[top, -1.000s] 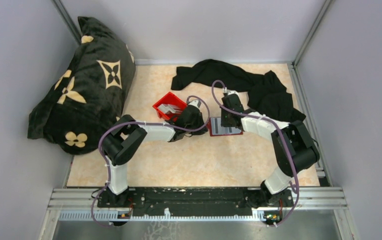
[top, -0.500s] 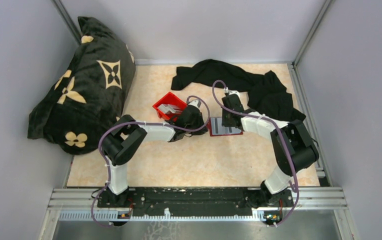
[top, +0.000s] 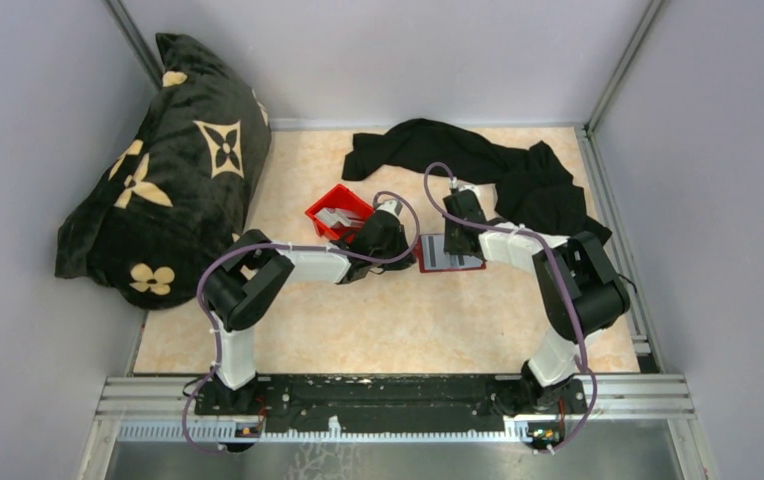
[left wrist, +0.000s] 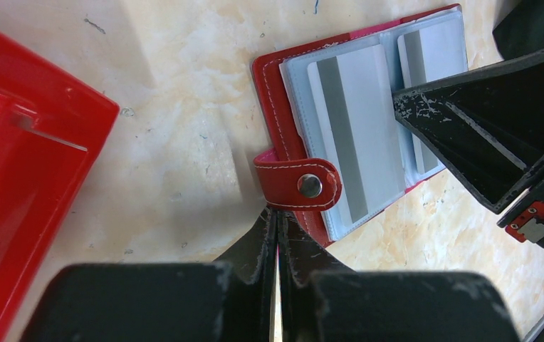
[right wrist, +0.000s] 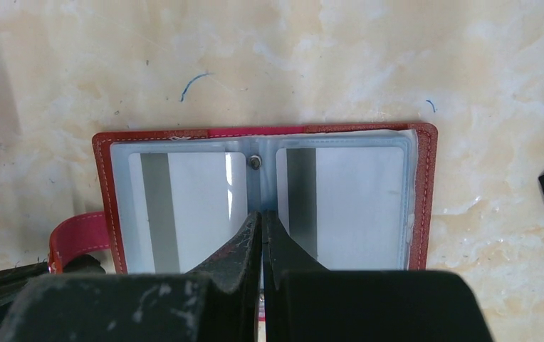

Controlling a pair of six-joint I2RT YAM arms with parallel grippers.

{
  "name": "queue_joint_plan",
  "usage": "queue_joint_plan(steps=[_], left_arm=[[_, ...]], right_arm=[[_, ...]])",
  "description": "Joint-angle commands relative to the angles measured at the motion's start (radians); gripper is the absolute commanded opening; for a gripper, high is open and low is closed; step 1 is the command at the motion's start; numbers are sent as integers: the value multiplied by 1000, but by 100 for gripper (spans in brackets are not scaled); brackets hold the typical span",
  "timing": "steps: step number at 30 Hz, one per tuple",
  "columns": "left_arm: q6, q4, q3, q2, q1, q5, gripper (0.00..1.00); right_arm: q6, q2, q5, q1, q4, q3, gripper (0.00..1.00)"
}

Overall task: Put the credit cards into the card holder
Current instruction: Insert the credit card into the card holder.

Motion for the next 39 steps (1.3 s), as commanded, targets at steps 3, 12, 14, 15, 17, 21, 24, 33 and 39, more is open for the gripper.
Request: queue_joint_plan(steps=[3, 12, 14, 15, 17, 21, 24, 33, 39], left_arm=[[14, -88, -8, 47, -2, -24, 6], [11, -87, 11, 59, -5, -11, 6], [9, -84, 12, 60, -4, -7, 6], [9, -84, 14, 61, -4, -6, 5], [9, -85, 17, 63, -5, -3, 5], [8, -82, 17, 66, -4, -1, 5], [7, -80, 16, 66, -5, 1, 5], [6, -77, 16, 69, -5, 2, 5], [8, -86, 0, 48, -5, -16, 6]], right_arm=[[8, 29, -16, -11, 37, -11, 0], [9, 30, -52, 5, 32, 4, 0], [13, 34, -52, 14, 32, 7, 0], [14, 34, -51, 19, 32, 8, 0], [19, 36, -52, 28, 34, 11, 0], [24, 42, -53, 45, 28, 28, 0], [27, 45, -49, 56, 20, 41, 0], [33, 58, -41, 97, -2, 78, 0], [34, 32, 19, 97, -34, 78, 0]])
